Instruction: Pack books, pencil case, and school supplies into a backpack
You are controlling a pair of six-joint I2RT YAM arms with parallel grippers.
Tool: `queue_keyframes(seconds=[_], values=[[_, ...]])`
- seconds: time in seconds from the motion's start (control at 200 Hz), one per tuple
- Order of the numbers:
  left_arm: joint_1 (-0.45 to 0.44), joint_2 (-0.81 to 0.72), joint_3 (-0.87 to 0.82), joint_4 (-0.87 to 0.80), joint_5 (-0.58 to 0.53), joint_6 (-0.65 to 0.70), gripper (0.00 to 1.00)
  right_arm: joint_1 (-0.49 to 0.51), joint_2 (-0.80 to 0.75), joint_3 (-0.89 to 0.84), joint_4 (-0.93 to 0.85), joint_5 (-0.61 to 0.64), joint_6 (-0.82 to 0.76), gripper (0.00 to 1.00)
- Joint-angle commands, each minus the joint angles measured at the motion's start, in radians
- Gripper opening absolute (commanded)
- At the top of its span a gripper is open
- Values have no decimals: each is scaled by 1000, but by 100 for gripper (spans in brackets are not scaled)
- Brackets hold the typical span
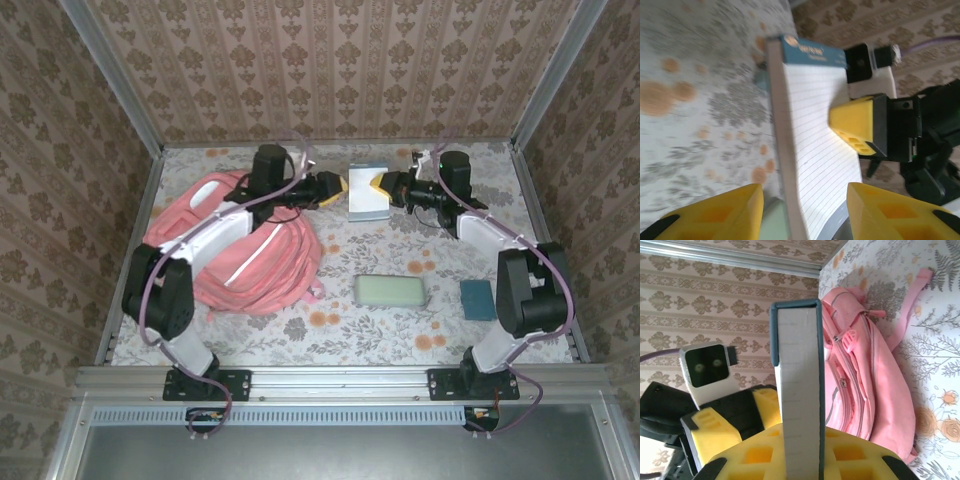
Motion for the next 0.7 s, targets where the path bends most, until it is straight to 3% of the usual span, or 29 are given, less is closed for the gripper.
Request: queue_keyframes(seconds=[0.0, 0.16, 0.33, 0.45, 0.695], values=[[32, -96, -11, -309, -151, 223, 47, 0, -77, -11, -89, 57, -85, 0], [44, -185, -61, -559, -343, 405, 44, 0, -111, -53, -113, 96, -101, 0], [40, -236, -132, -701, -487, 530, 40, 2, -121, -98, -80, 106, -85, 0], [32, -250, -174, -730, -508, 570, 36, 2, -117, -104, -76, 102, -80, 0], [-55, -220, -205, -741, -550, 593, 38, 3, -118, -97, -81, 102, -79, 0]])
